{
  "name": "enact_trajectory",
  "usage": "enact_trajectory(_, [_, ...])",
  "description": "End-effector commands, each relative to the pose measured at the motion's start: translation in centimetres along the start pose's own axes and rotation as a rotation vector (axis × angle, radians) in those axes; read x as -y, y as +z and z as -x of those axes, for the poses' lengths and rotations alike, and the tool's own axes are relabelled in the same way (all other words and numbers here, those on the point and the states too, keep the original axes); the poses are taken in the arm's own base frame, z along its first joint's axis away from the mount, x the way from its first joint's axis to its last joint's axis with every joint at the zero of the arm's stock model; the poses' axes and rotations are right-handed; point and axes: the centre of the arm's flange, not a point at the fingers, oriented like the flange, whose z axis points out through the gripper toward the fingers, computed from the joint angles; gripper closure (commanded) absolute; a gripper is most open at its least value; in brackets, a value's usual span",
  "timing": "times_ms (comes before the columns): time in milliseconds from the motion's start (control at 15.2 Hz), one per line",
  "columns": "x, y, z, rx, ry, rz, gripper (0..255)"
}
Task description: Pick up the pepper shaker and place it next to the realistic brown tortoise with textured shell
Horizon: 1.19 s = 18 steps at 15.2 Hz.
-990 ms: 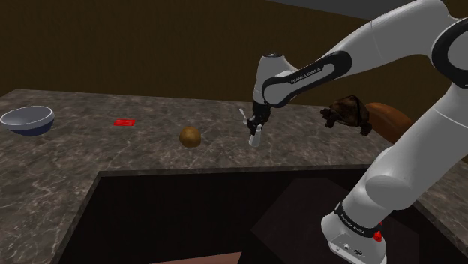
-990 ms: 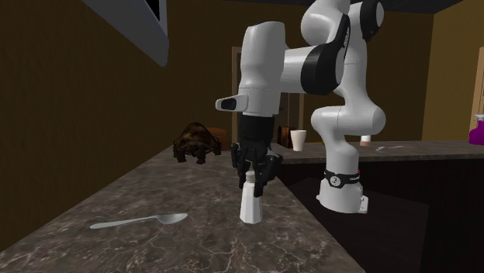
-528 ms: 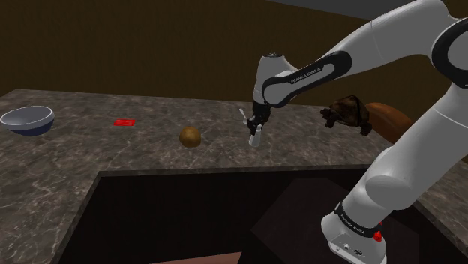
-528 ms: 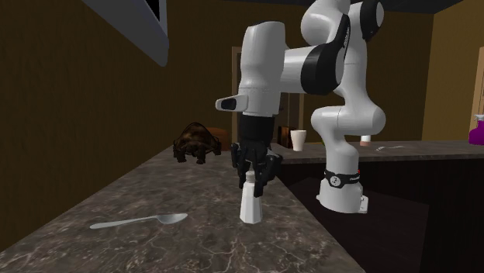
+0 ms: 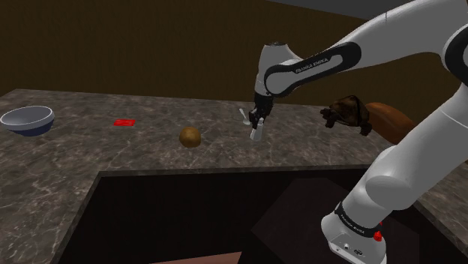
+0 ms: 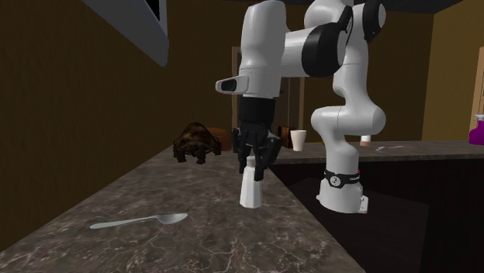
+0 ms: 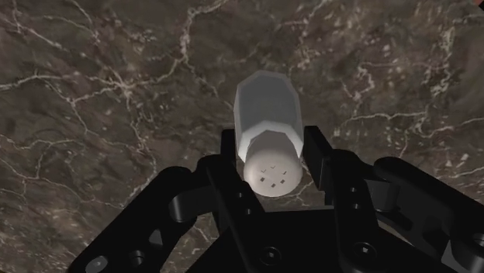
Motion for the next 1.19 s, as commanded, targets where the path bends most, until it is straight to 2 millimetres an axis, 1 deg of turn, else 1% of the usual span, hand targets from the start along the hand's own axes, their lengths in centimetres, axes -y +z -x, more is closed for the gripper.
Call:
enact_trajectory(0, [-0.2,-1.1,-0.1,0.000,0.000,0.000,255])
enact_trajectory(1122, [-1.1,-10.0,-0.2,0.000,0.000,0.000,255])
